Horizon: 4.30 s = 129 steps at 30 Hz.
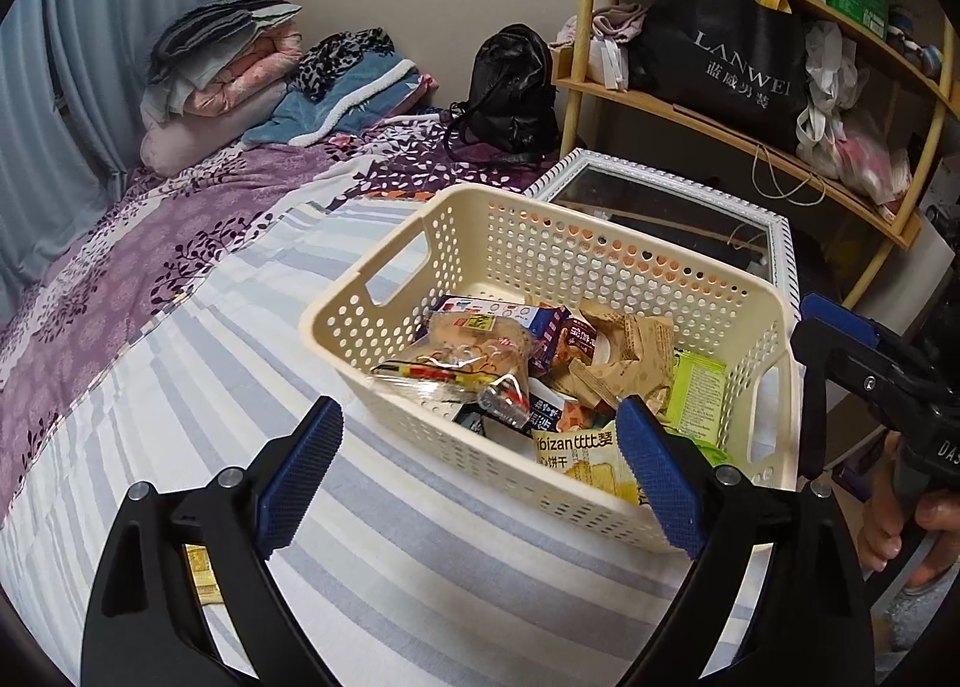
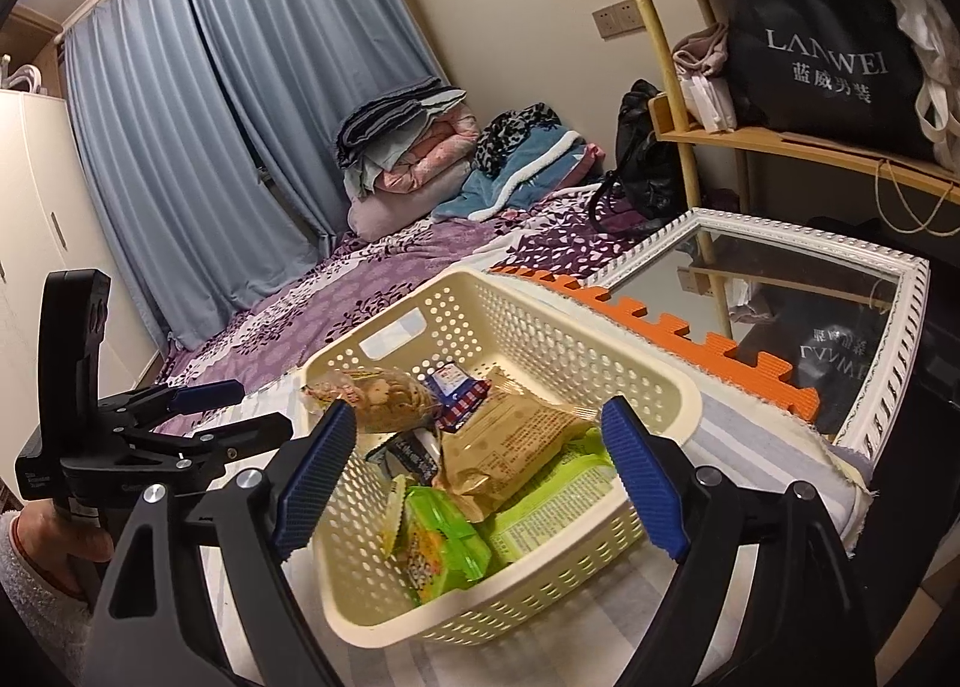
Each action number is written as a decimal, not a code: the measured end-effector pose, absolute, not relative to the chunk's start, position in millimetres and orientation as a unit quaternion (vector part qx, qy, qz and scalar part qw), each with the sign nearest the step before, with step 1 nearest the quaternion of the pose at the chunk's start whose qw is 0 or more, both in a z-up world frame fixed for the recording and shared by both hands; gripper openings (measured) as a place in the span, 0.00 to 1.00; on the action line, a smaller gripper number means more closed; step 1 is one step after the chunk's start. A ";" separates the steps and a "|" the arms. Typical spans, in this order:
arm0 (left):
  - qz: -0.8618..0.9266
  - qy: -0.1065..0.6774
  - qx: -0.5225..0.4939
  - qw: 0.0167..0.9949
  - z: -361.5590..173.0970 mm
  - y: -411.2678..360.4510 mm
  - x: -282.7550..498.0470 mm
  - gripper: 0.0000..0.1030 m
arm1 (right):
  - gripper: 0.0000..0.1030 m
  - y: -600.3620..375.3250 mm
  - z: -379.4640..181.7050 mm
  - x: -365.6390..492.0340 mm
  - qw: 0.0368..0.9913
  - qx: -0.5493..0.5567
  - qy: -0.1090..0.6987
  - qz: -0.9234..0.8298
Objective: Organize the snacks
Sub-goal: 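Carry the yellow packet with the left tool into the basket and release, then move both open tools back over the remaining packets on the bed, then grasp the clear round-cookie packet with the left tool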
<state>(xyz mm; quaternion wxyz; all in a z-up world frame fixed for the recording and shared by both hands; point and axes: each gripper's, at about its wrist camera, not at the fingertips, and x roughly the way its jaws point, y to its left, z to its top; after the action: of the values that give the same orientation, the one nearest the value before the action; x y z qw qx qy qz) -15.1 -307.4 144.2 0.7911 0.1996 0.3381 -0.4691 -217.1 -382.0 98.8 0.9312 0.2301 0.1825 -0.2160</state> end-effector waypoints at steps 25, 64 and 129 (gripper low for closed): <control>-0.394 0.322 0.162 0.846 148.8 -203.0 5.0 0.96 | 0.95 -305.3 120.5 -167.8 0.949 0.160 0.227 -0.152; -0.313 0.366 0.113 0.869 113.8 -99.2 41.0 0.97 | 0.95 -208.6 76.2 -94.4 0.939 0.094 0.329 -0.039; -0.161 0.483 0.034 0.860 7.7 45.4 160.9 0.96 | 0.95 -160.3 20.1 -22.4 0.911 0.067 0.406 0.031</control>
<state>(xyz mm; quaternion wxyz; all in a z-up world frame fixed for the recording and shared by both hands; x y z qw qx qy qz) 160.9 45.4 7.7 0.8600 0.0341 0.4831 -0.1608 -22.4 -160.3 20.1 0.9108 0.0673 0.4060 0.0313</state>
